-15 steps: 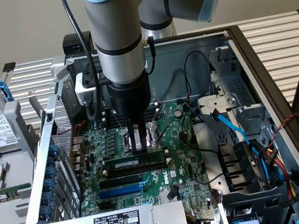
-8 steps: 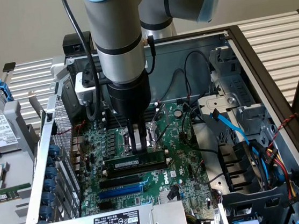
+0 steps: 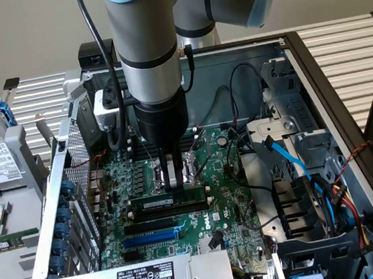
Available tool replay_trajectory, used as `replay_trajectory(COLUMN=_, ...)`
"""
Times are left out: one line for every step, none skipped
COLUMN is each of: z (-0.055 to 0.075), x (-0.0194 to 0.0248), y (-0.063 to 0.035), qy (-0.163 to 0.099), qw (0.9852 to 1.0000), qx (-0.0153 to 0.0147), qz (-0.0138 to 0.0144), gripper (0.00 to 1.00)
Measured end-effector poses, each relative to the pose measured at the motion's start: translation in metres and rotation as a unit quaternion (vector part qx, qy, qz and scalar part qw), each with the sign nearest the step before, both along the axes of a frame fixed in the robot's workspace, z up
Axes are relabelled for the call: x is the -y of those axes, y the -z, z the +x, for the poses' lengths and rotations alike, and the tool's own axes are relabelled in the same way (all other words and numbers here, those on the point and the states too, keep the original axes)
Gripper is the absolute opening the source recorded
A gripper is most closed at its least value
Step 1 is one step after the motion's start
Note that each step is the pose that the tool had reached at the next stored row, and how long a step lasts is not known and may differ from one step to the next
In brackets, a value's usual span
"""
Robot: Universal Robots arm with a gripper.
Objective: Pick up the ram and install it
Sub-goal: 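Insert the ram into the slot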
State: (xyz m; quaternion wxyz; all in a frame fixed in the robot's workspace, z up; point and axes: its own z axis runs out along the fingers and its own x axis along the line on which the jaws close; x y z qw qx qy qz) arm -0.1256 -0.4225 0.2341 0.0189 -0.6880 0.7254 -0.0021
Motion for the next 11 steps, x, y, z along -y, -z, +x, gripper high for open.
replay_trajectory(z=0.0000, x=0.0000, y=0.0000, qy=0.000, qw=1.0000, qx=0.0001, qz=0.0001, gripper=0.13)
replay_trajectory(z=0.0000, x=0.0001, y=0.0000, qy=0.000, qw=1.0000, qx=0.0002, qz=0.0003, gripper=0.13)
replay_trajectory(z=0.0000, x=0.0001, y=0.0000, qy=0.000, qw=1.0000, qx=0.0004, qz=0.0003, gripper=0.13)
replay_trajectory(z=0.0001, x=0.0001, y=0.0000, qy=0.000, qw=1.0000, qx=0.0008, qz=0.0003, gripper=0.13)
replay_trajectory(z=0.0001, x=0.0002, y=0.0000, qy=0.000, qw=1.0000, qx=0.0012, qz=0.0003, gripper=0.13)
replay_trajectory(z=0.0001, x=0.0002, y=0.0001, qy=0.000, qw=1.0000, qx=0.0017, qz=0.0002, gripper=0.13)
replay_trajectory(z=0.0001, x=0.0002, y=0.0001, qy=0.000, qw=1.0000, qx=0.0023, qz=0.0002, gripper=0.13)
replay_trajectory(z=0.0001, x=0.0002, y=0.0002, qy=0.000, qw=1.0000, qx=0.0029, qz=0.0003, gripper=0.13)
replay_trajectory(z=0.0001, x=0.0002, y=0.0002, qy=0.000, qw=1.0000, qx=0.0035, qz=0.0003, gripper=0.13)
replay_trajectory(z=0.0001, x=0.0002, y=0.0005, qy=0.000, qw=1.0000, qx=0.0045, qz=0.0003, gripper=0.13)
replay_trajectory(z=0.0000, x=0.0002, y=0.0007, qy=0.000, qw=1.0000, qx=0.0053, qz=0.0002, gripper=0.13)
